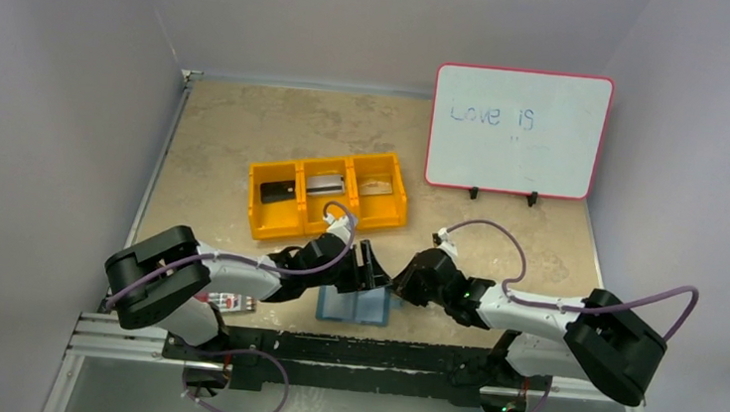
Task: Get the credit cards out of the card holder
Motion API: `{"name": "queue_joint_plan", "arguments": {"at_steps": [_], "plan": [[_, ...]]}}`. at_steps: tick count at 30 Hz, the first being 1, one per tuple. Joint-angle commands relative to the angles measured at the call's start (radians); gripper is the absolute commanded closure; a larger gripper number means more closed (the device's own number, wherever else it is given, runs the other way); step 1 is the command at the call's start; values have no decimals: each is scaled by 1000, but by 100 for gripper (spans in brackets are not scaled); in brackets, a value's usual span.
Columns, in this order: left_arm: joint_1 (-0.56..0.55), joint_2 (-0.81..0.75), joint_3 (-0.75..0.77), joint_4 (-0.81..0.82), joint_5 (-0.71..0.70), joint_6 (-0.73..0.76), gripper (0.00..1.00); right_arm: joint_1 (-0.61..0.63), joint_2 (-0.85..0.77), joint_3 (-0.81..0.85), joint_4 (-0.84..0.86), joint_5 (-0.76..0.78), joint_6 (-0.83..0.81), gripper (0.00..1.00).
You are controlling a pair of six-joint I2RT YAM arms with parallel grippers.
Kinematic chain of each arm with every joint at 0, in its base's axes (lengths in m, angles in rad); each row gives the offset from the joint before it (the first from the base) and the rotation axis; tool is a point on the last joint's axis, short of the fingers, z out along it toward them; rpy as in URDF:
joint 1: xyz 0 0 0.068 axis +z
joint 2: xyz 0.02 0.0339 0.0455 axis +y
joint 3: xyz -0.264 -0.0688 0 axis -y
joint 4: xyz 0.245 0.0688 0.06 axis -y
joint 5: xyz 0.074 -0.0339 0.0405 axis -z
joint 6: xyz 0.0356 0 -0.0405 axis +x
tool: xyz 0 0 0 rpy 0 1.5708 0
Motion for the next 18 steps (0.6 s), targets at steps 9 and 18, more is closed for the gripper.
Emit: {"name": "queue_joint_plan", "arguments": {"at_steps": [9, 18], "plan": [[-21, -171, 142, -284, -213, 115, 34, 0, -259, 72, -274, 113, -115, 72], [-20, -435, 95, -647, -562, 90, 32, 1, -295, 78, -12, -65, -286, 62]]}}
